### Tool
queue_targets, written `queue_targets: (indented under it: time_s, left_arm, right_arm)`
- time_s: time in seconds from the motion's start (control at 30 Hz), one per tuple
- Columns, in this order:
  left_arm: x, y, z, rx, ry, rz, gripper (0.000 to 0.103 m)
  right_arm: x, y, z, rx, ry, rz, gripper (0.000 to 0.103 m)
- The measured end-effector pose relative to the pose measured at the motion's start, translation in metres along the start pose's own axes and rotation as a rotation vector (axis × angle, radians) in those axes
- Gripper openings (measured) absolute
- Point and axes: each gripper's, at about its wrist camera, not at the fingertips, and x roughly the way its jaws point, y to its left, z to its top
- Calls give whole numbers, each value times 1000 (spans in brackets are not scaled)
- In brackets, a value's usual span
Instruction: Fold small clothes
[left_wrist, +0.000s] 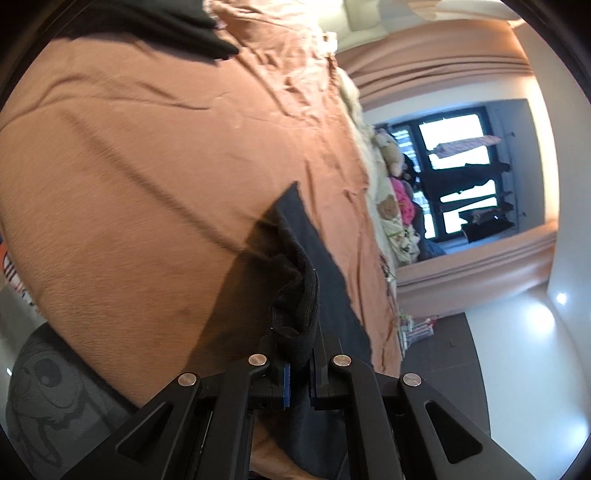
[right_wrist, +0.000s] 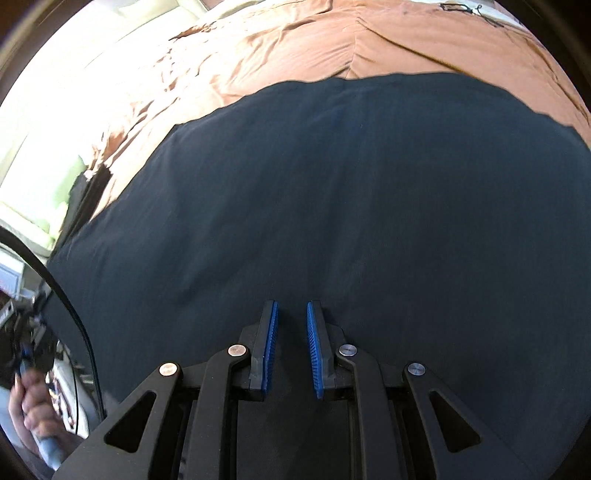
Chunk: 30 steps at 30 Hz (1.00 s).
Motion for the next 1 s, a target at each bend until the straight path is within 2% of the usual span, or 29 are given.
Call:
queue_targets:
  time_s: [0.43,0.6,1.0]
  left_arm:
    - [2,-90,-12,164,41,-108,6]
    - [8,-124,-24,234,67,-118,5]
    - [40,-205,-55,373,167,-179,5]
  right_arm:
    - [-7,9,-51,-13,-4,97,12]
    - [-16,-7,-61,18,9,146,10]
    - [-89,-77,-82,138,-176,153,10]
